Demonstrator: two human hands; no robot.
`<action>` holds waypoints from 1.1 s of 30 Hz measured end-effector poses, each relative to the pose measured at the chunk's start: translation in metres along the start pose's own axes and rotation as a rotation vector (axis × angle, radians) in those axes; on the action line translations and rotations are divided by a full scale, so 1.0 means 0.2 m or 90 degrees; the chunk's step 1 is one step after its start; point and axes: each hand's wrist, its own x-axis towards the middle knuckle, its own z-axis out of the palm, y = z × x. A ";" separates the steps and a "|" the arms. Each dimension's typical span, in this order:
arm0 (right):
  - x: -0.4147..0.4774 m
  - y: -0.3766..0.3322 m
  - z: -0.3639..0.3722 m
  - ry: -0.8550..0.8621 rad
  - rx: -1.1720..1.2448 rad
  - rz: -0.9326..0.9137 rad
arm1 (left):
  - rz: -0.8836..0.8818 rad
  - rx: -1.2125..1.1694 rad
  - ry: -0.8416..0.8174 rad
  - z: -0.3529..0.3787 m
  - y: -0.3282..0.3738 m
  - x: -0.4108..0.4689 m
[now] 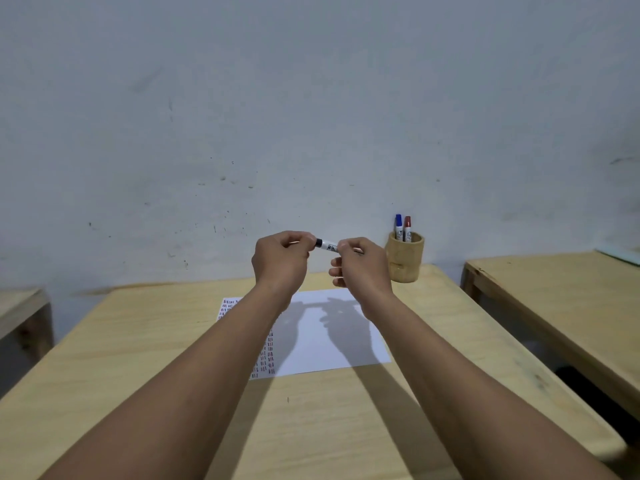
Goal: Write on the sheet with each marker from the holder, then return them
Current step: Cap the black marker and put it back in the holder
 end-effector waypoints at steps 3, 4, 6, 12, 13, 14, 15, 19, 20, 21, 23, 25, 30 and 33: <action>0.05 -0.02 -0.07 -0.020 -0.200 -0.080 | 0.056 0.040 -0.015 0.08 0.06 0.02; 0.07 -0.02 -0.10 -0.025 -0.249 -0.100 | 0.074 0.053 -0.025 0.11 0.09 0.03; 0.12 -0.02 -0.16 -0.026 -0.313 -0.130 | 0.104 0.073 -0.045 0.18 0.12 0.04; 0.33 -0.02 -0.36 0.019 -0.325 -0.147 | 0.108 0.089 -0.066 0.42 0.04 0.14; 0.37 -0.02 -0.39 0.030 -0.319 -0.145 | 0.105 0.100 -0.075 0.47 0.01 0.15; 0.40 -0.02 -0.42 0.041 -0.316 -0.145 | 0.106 0.115 -0.088 0.51 -0.02 0.16; 0.44 -0.03 -0.45 0.051 -0.322 -0.145 | 0.109 0.134 -0.102 0.55 -0.05 0.17; 0.59 -0.08 -0.55 0.107 -0.360 -0.187 | 0.100 0.171 -0.149 0.73 -0.13 0.21; 0.63 -0.09 -0.57 0.121 -0.360 -0.202 | 0.096 0.176 -0.160 0.77 -0.14 0.23; 0.67 -0.09 -0.58 0.133 -0.356 -0.211 | 0.090 0.180 -0.173 0.82 -0.16 0.24; 0.74 -0.08 -0.61 0.144 -0.361 -0.220 | 0.077 0.186 -0.201 0.90 -0.19 0.25; 0.79 -0.06 -0.63 0.142 -0.396 -0.222 | 0.075 0.203 -0.223 0.96 -0.23 0.27; 0.92 0.06 -0.62 0.061 -0.459 -0.145 | 0.048 0.239 -0.266 1.06 -0.32 0.29; 0.96 0.12 -0.62 0.014 -0.493 -0.123 | 0.038 0.218 -0.287 1.08 -0.38 0.31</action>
